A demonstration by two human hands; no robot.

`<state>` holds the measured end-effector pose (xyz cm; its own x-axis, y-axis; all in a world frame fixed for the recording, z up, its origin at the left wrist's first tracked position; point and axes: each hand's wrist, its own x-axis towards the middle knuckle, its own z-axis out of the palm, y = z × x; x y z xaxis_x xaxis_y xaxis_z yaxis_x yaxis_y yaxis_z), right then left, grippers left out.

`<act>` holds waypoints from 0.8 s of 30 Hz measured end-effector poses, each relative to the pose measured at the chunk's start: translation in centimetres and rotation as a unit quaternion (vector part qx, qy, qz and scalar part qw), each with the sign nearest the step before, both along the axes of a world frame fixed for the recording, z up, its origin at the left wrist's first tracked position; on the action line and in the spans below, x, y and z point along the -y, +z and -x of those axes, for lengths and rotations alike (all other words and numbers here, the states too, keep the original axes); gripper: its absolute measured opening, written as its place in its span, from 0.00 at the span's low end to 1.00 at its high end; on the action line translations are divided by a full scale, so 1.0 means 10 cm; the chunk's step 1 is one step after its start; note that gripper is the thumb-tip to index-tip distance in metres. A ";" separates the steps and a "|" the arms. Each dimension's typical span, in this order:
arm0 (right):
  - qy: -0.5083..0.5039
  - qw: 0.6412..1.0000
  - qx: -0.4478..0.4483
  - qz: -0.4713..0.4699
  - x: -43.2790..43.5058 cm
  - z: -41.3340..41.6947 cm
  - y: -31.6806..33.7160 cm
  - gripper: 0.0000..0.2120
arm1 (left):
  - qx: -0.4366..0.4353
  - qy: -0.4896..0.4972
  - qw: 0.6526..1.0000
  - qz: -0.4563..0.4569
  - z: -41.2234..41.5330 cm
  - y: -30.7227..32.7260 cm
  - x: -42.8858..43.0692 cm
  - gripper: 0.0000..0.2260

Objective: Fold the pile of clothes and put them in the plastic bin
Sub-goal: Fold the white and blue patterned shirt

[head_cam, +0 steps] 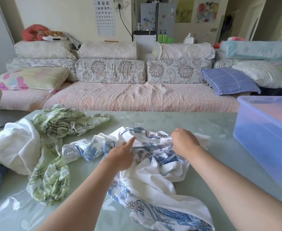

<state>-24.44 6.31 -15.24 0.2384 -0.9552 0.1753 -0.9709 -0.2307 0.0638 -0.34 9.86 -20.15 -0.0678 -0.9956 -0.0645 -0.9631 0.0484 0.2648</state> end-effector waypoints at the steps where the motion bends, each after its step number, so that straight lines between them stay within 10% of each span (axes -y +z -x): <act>1: -0.049 0.998 -0.043 0.003 0.02 0.08 0.01 0.13 | -0.005 0.004 1.000 -0.002 0.01 0.02 0.02 0.37; 7: -0.147 0.973 -0.176 -0.016 0.07 0.22 0.04 0.17 | 0.029 0.023 0.998 0.060 0.02 0.14 0.17 0.38; 13: 0.110 0.987 0.087 -0.081 0.11 -0.24 -0.05 0.30 | 0.134 0.072 0.976 0.154 -0.09 0.02 0.42 0.35; 18: 0.103 0.978 0.051 -0.176 0.18 -0.41 -0.33 0.41 | 0.049 0.080 0.978 0.186 -0.25 0.04 0.42 0.15; 24: 0.138 0.978 0.077 -0.137 0.08 -0.26 -0.18 0.22 | -0.043 -0.044 0.997 0.040 -0.23 0.28 0.05 0.15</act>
